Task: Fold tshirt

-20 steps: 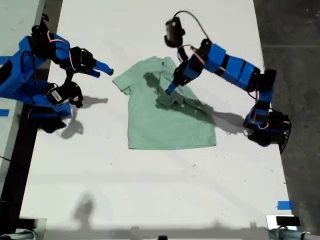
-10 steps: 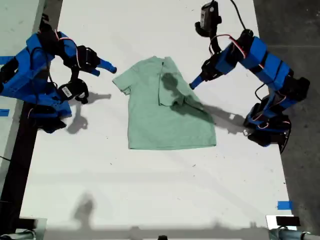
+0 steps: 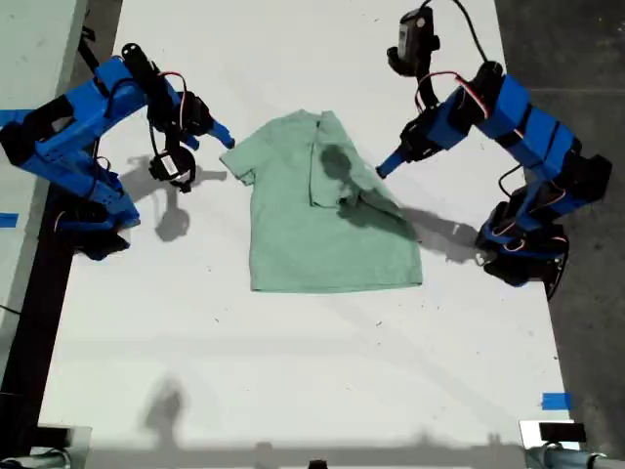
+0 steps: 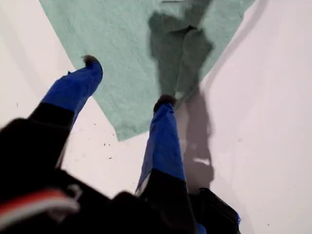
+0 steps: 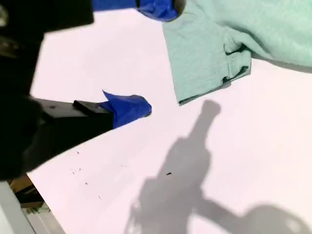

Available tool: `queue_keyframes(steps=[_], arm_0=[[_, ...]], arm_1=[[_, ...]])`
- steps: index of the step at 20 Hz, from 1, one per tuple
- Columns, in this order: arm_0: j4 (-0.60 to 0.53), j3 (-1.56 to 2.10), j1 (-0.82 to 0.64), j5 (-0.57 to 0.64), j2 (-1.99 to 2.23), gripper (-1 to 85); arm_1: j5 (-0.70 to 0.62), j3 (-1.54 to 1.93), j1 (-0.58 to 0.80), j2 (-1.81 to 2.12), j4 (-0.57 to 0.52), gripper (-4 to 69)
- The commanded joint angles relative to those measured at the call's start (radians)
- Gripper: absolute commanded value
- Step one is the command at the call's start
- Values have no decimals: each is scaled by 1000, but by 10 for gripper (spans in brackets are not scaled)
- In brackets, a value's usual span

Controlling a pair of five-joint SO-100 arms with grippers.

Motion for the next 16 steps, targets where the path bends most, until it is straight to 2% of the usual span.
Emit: queue_keyframes(steps=[1, 16], arm_0=[[-35, -52, -26, 15, -40, 280], [-227, -198, -118, 49, -551, 293]], arm_1=[[3, 6, -12, 67, -34, 253], [17, 204, -15, 253, -63, 249]])
